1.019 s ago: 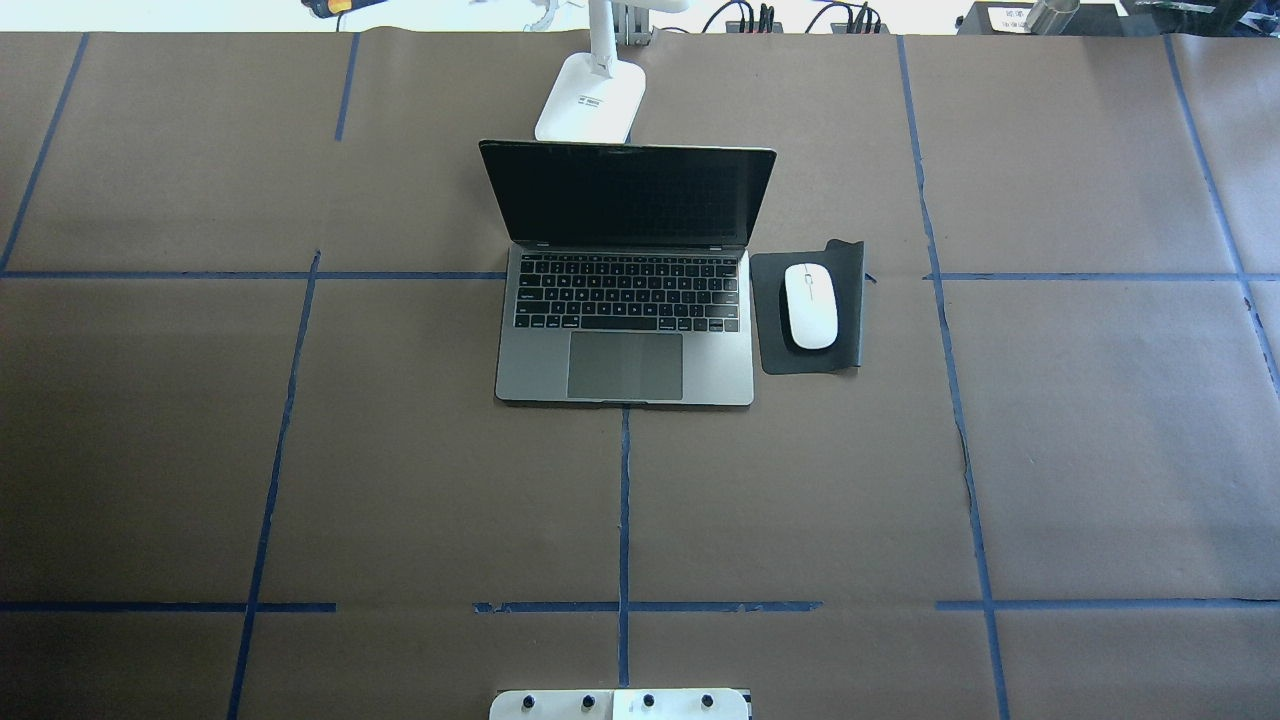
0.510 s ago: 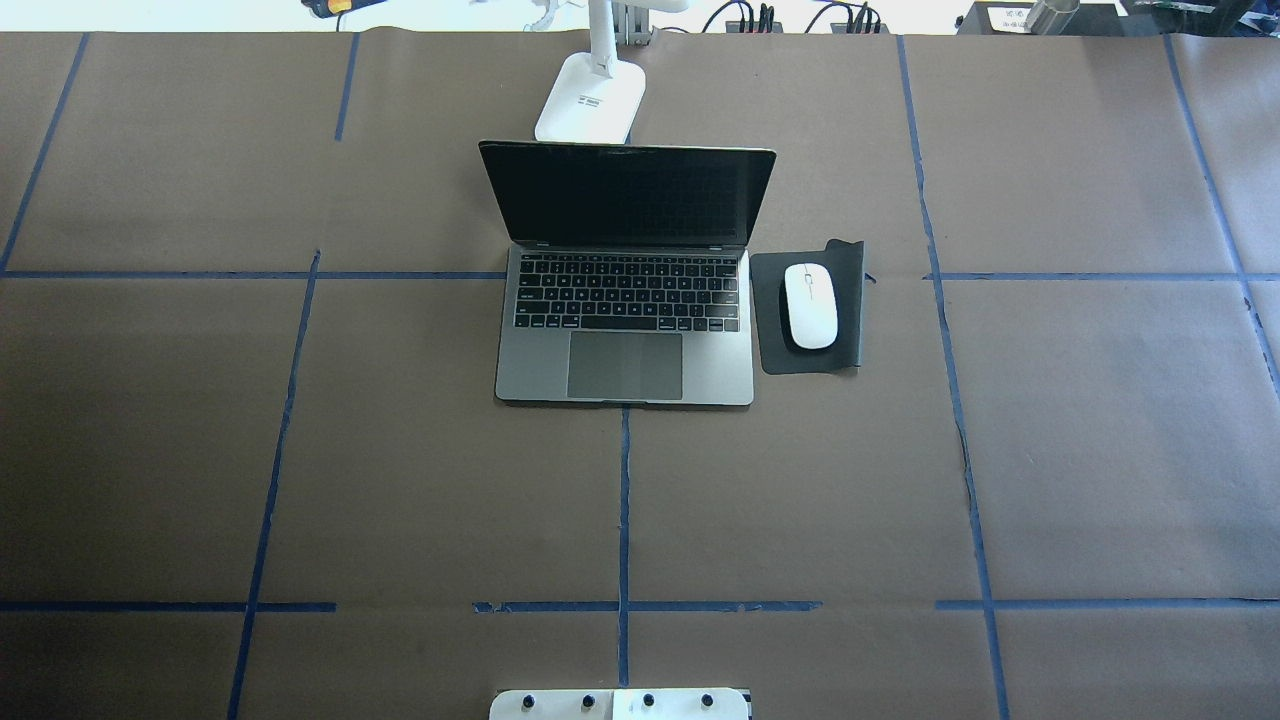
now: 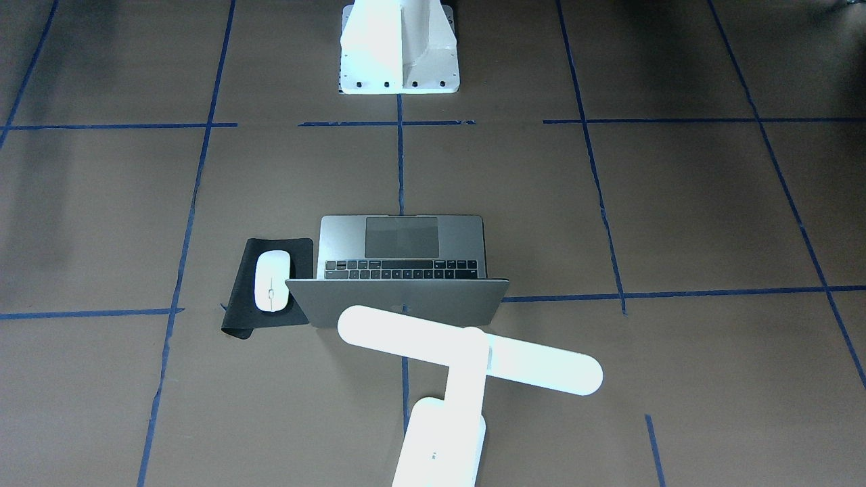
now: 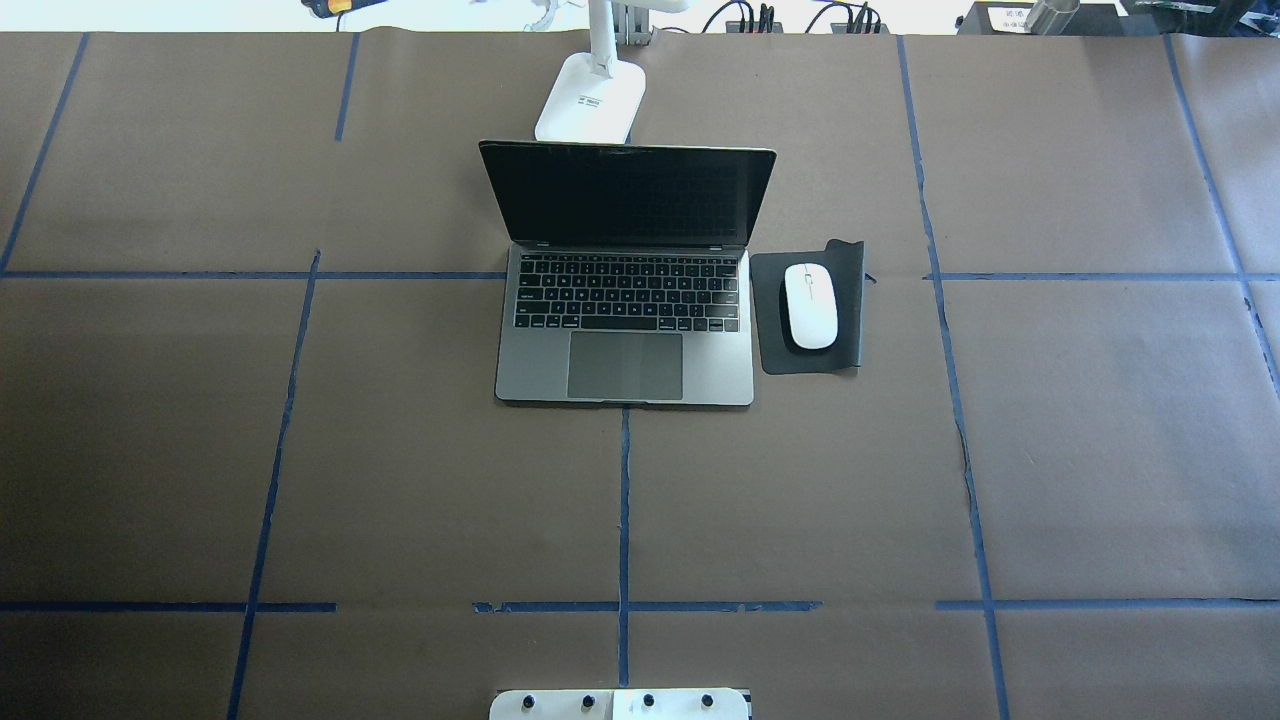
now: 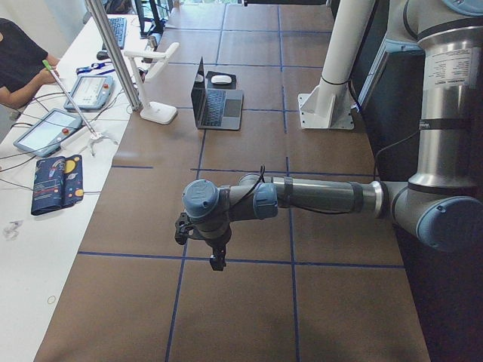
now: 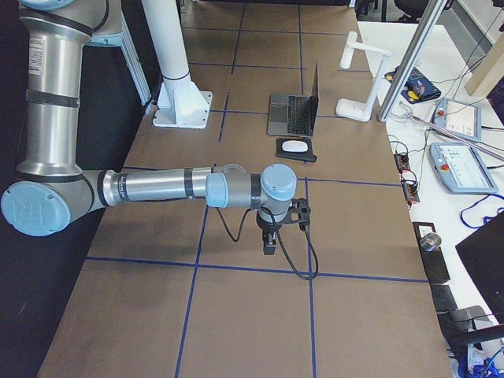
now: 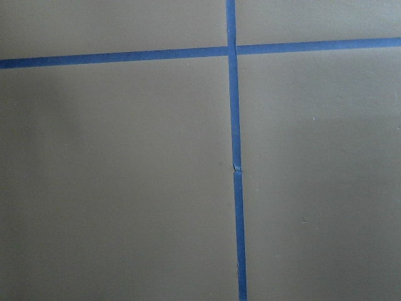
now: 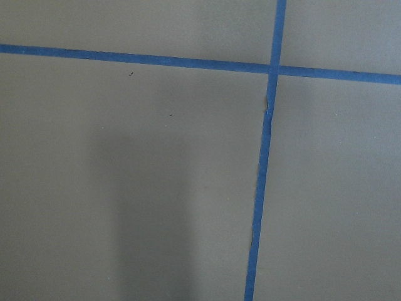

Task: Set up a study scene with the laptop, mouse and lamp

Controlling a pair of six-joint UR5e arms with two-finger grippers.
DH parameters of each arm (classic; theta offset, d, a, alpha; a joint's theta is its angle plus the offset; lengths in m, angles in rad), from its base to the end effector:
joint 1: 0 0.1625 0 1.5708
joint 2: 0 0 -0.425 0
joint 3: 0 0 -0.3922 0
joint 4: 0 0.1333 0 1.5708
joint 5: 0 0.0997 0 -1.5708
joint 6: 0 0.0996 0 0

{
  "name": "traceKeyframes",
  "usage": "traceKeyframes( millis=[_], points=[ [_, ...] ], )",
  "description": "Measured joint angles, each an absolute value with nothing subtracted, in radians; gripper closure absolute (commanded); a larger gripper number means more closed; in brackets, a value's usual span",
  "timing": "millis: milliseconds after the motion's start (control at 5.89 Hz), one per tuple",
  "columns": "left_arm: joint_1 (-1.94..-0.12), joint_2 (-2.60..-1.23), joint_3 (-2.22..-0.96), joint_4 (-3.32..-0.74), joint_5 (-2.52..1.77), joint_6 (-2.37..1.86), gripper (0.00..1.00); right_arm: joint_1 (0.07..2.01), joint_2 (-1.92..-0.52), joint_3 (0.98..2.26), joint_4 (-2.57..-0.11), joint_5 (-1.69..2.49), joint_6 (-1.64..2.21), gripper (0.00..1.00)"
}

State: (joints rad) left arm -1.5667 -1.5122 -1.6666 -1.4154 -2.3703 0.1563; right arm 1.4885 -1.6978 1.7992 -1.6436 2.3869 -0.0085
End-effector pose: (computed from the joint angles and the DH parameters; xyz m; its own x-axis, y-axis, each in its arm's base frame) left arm -0.0600 -0.4581 0.6529 0.6883 0.0739 -0.7217 -0.1126 0.9936 -0.0056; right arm 0.0245 -0.4415 0.6097 0.6803 -0.0855 0.7279 0.0880 0.9955 0.0348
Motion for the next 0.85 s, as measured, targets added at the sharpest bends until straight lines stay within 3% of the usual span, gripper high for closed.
traceKeyframes(
  millis=[850],
  points=[
    [-1.558, -1.523, -1.674, -1.453, -2.371, 0.155, 0.00, 1.505, -1.722, 1.817, -1.636, 2.373, -0.015, 0.00]
  ],
)
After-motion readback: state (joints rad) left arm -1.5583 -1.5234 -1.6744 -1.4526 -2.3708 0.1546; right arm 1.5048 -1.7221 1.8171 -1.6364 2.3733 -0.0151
